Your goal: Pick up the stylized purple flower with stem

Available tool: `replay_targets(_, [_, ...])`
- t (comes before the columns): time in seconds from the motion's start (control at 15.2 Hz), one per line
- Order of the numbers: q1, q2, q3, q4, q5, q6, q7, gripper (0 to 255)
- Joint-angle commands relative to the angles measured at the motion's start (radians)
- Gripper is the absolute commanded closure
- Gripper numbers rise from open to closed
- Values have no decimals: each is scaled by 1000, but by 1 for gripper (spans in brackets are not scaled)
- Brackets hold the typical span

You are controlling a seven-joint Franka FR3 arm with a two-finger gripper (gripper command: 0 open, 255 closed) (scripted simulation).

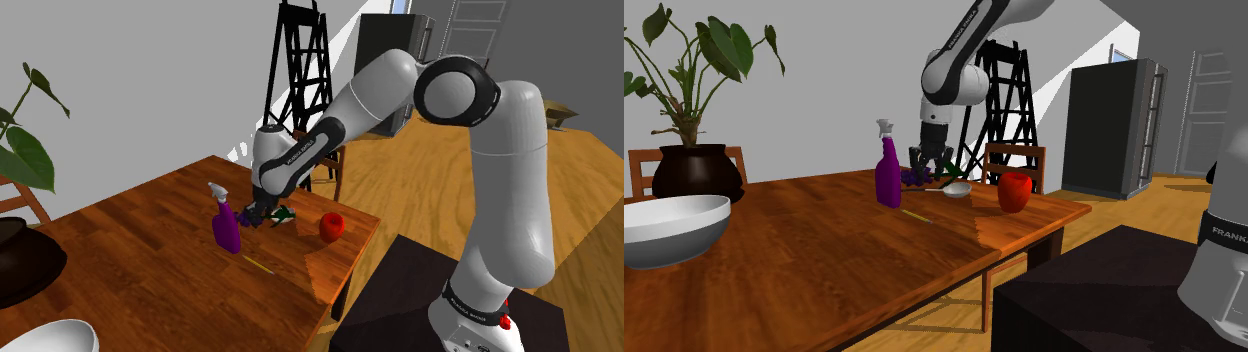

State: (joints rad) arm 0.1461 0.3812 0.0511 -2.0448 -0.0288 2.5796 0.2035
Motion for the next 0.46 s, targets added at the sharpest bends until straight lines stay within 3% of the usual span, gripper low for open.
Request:
replay_targets(0.0, [-3, -21, 1, 5, 3, -26, -4, 255])
replay_targets(0.4, [-4, -59, 3, 13, 6, -72, -6, 255])
